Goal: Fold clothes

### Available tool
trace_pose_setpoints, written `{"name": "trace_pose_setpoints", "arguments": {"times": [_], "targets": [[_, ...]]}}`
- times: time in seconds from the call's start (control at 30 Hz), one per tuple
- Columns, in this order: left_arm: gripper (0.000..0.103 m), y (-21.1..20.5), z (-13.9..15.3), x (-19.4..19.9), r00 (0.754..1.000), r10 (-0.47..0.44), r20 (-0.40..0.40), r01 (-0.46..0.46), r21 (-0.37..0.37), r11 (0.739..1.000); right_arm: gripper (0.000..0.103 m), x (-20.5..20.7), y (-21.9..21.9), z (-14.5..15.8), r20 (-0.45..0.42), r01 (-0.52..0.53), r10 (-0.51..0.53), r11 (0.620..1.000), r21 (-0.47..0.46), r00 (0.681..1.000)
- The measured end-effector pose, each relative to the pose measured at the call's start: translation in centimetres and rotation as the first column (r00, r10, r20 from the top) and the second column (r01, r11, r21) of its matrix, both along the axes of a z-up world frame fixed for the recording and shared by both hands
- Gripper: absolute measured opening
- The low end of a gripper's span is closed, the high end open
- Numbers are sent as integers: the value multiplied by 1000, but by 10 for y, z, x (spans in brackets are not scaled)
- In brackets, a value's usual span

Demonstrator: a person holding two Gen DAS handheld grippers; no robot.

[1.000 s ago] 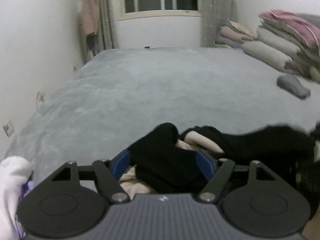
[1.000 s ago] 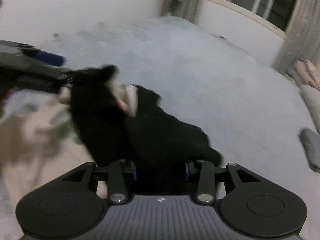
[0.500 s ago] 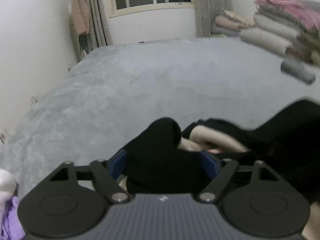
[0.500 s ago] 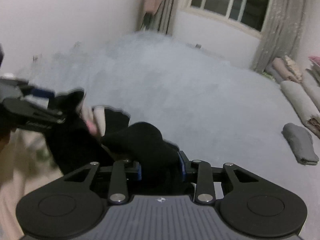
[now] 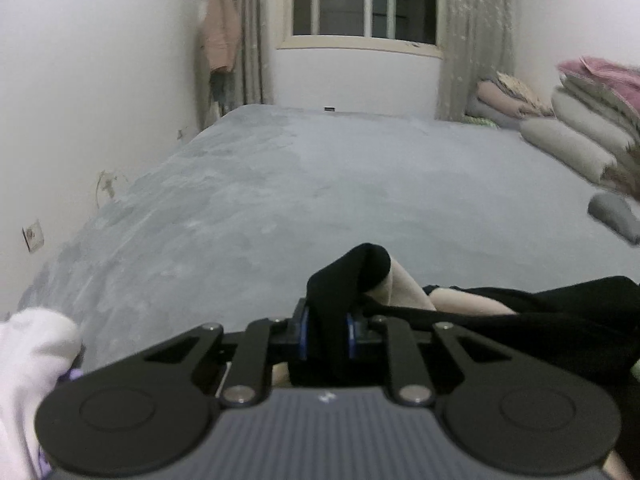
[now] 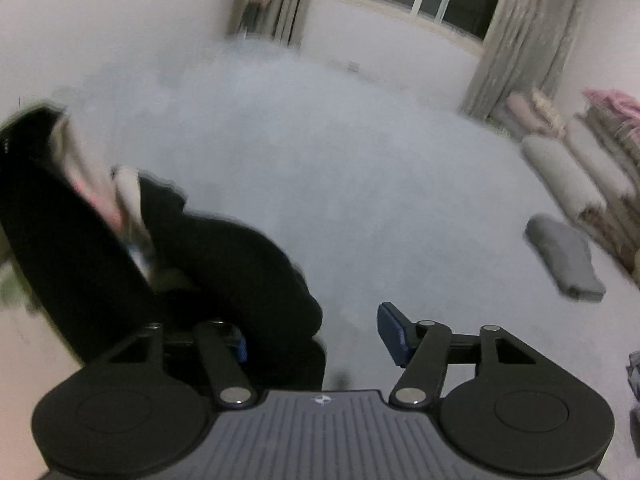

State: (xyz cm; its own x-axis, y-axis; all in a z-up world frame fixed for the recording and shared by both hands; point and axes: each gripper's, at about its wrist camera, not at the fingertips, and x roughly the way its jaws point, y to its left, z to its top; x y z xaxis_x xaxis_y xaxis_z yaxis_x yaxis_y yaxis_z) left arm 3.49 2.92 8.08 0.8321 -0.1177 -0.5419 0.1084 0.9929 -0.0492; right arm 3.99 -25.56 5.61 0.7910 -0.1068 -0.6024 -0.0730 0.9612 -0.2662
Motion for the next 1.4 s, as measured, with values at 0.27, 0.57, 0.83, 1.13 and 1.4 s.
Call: {"name": "trace_pose_setpoints", "arguments": {"times": [0.27, 0.57, 0.83, 1.13, 1.4], "targets": [[14, 24, 18, 5, 998, 25, 60, -18, -120, 993, 15, -7, -4, 31, 146, -23, 7, 994, 109, 989], [10, 33, 52, 57, 997, -14, 72, 27, -192, 981, 15, 32, -35, 67, 272, 68, -140, 964, 257, 952], [7, -16, 37, 120, 999, -41, 19, 42, -43, 998, 15, 100, -41, 65, 244, 127, -174, 972, 199, 954], [38, -7, -11, 130, 993, 72, -92, -75, -29, 997, 56, 115, -42, -14, -37, 97, -96, 995, 18, 995], [62, -84, 11, 79, 991, -119, 67, 107, 169, 980, 60, 73, -64, 19, -58, 34, -21, 971, 235, 998]]}}
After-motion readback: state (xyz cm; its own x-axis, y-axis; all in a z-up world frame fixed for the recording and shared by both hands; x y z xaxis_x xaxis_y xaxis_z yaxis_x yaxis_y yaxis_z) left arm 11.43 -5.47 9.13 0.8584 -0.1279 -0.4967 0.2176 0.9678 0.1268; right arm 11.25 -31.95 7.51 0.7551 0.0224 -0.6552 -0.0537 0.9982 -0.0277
